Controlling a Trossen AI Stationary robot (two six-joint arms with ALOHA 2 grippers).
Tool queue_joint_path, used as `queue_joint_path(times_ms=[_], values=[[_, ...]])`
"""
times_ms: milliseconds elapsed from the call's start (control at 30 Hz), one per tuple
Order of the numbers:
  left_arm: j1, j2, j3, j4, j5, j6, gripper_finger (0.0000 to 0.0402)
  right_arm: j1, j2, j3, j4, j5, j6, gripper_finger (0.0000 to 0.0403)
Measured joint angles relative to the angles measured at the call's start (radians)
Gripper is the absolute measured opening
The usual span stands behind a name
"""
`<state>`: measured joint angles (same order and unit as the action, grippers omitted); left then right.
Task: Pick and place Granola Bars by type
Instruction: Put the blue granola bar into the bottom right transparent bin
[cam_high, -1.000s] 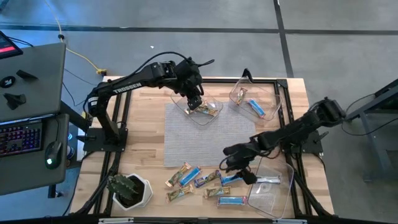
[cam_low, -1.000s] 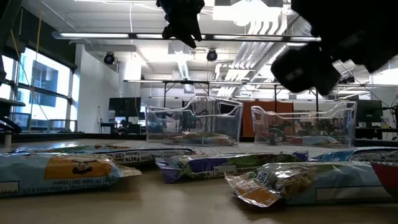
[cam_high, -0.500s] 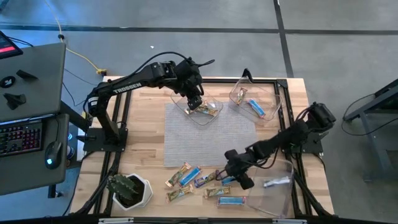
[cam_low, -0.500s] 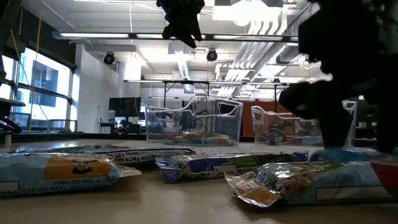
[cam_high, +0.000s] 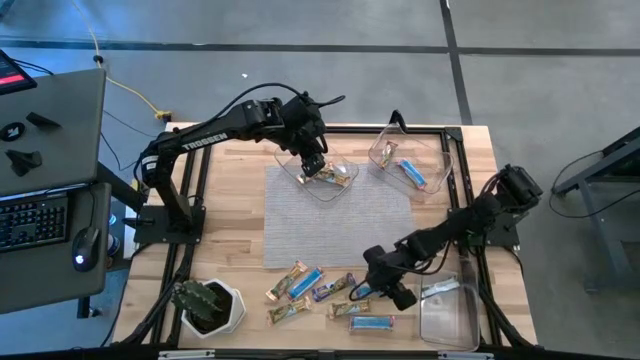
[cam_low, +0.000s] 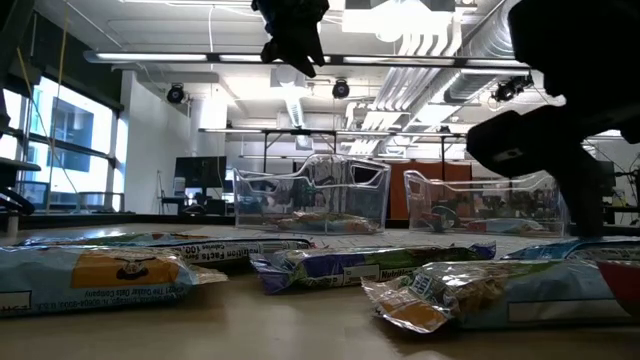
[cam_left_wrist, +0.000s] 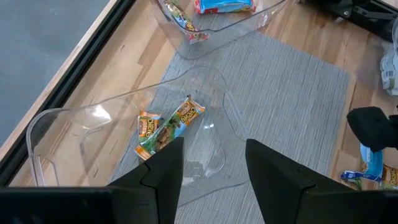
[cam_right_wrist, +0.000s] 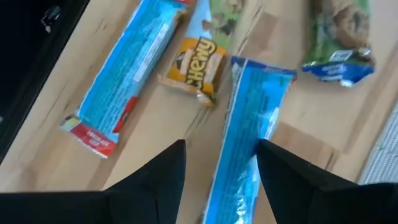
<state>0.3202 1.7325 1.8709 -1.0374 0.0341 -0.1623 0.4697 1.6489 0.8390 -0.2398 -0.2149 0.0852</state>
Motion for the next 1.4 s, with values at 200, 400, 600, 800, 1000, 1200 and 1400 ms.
queue_joint_path(times_ms=[200, 400, 600, 800, 1000, 1200, 1400], values=[[0.000, 0.000, 0.000, 0.000, 0.000, 0.000, 0.0168, 0.002, 0.007, 0.000, -0.008, 0.017, 0.019, 0.0181], [0.000, 0.000, 0.000, -0.006, 0.000, 0.000, 0.0168, 0.002, 0.066, 0.004, -0.053, 0.033, 0.020, 0.0181], [0.000, 0.000, 0.000, -0.010, 0.000, 0.000, 0.0168, 0.001, 0.073, 0.004, -0.074, 0.026, 0.020, 0.0159], [0.000, 0.000, 0.000, -0.010, 0.000, 0.011, 0.0168, 0.002, 0.046, 0.001, -0.088, 0.049, 0.021, 0.0079], [0.000, -0.001, 0.000, -0.009, 0.000, 0.023, 0.0168, 0.004, -0.046, -0.005, -0.098, 0.047, 0.055, 0.0012], [0.000, -0.001, 0.000, -0.009, 0.000, 0.023, 0.0168, 0.003, -0.254, -0.003, -0.167, 0.164, 0.144, 0.0024], [0.000, -0.001, 0.000, -0.010, 0.001, 0.023, 0.0168, 0.033, -0.521, 0.000, -0.470, 0.286, 0.305, 0.0041]])
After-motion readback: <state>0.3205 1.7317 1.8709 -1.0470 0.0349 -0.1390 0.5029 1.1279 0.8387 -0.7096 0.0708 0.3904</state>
